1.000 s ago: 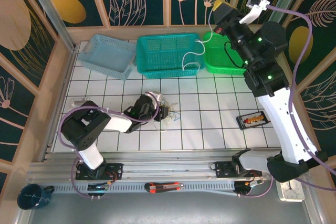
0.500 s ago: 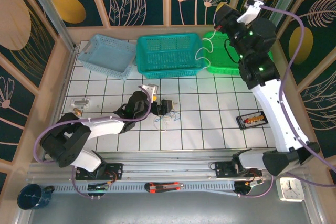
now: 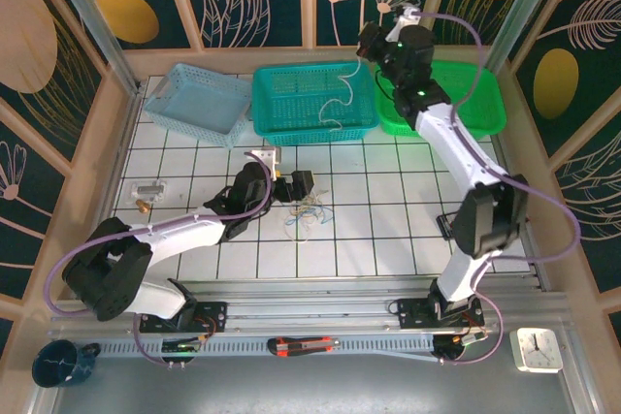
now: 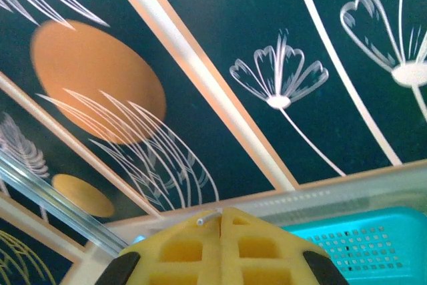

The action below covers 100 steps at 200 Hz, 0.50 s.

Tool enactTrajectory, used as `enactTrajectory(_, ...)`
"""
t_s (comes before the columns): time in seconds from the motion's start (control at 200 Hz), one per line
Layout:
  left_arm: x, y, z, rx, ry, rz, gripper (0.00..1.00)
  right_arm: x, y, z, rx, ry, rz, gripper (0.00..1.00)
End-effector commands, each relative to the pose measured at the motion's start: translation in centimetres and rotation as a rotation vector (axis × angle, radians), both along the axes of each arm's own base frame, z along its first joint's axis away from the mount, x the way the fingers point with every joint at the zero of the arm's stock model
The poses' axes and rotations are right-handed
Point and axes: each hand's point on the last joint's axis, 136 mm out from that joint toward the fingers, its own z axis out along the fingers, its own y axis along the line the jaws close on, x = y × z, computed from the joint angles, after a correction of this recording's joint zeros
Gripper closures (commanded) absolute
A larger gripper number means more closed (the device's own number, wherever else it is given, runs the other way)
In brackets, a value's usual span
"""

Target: Untangle the cables

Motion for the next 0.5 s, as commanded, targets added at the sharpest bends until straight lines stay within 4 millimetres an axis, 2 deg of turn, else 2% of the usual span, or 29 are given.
enactTrajectory(0.0, 0.4, 0.6, 0.6, -0.056, -0.005, 0.058, 0.01, 2.4, 1.5, -0.6, 0.025, -0.032, 0.045, 1.0)
enactTrajectory(0.13, 0.5, 1.6, -0.1, -0.049, -0.003, 0.111, 0.01, 5.3, 3.4, -6.8, -0.013, 0.088, 0.09, 1.0)
enactTrajectory(0.265, 0.6, 3.5, -0.7, -0.039, -0.001, 0.205, 0.01, 6.7, 5.2, -12.7, -0.063, 0.203, 0.144, 1.0)
enactTrajectory(0.32, 0.6, 4.0, -0.7, -0.04, -0.004, 0.227, 0.01, 6.9, 5.6, -14.1, -0.085, 0.247, 0.163, 0.73)
enactTrajectory(0.35, 0.5, 4.2, -0.6, -0.041, -0.006, 0.234, 0.01, 6.9, 5.8, -14.5, -0.097, 0.263, 0.177, 0.63)
enactTrajectory(0.425, 0.4, 4.4, -0.5, -0.037, -0.009, 0.24, 0.01, 6.4, 5.9, -14.1, -0.12, 0.268, 0.186, 0.5)
enactTrajectory(0.495, 0.3, 4.6, -0.2, -0.032, -0.014, 0.241, 0.01, 5.2, 5.9, -12.5, -0.131, 0.236, 0.187, 0.44)
